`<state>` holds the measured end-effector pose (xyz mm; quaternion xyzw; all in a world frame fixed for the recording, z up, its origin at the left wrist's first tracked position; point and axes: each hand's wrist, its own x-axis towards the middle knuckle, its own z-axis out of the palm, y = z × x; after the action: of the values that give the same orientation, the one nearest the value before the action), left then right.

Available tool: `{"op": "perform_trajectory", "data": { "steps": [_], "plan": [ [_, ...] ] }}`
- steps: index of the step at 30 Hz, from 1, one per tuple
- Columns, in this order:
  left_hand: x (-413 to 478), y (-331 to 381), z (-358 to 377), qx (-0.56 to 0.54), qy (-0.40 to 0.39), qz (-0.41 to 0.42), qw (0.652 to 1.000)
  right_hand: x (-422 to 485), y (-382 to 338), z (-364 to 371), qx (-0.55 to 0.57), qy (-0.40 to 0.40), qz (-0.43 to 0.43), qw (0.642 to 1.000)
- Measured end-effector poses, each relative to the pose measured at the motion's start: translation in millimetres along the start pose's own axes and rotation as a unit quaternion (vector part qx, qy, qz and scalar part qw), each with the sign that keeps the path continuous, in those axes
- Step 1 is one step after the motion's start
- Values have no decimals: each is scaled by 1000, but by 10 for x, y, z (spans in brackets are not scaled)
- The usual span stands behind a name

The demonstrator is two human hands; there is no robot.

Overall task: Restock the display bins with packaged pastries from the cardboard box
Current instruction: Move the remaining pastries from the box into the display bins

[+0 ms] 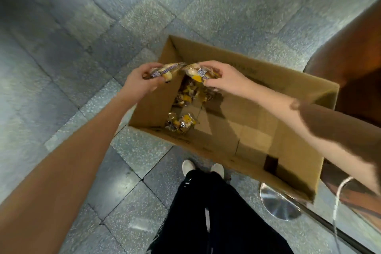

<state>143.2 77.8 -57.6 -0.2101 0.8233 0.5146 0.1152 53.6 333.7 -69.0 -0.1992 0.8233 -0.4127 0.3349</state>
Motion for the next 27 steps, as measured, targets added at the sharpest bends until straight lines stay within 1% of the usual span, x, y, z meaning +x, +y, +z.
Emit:
{"op": "perform_trajectory", "data": {
  "steps": [4, 8, 11, 14, 17, 21, 27],
  "plan": [
    [-567, -6, -619, -49, 41, -13, 998, 61, -695, 117, 25, -62, -15, 998],
    [-1293, -149, -1264, -130, 118, -46, 983, 111, -1415, 393, 32, -118, -54, 991],
    [-1815, -247, -1540, -163, 169, -63, 970, 70, -1930, 653, -9, -178, -111, 978],
    [-2350, -294, -1689, -174, 226, -67, 956, -19, -2372, 948, -37, -236, -176, 955],
    [-2957, -332, -1703, -198, 299, -68, 931, -189, -2754, 1297, -72, -299, -227, 924],
    [-3827, -415, -1527, -235, 382, -80, 890, -545, -3072, 1797, -92, -376, -271, 881],
    [-5227, -551, -965, -287, 475, -98, 826, -1421, -3332, 2680, -80, -495, -288, 816]
  ]
}}
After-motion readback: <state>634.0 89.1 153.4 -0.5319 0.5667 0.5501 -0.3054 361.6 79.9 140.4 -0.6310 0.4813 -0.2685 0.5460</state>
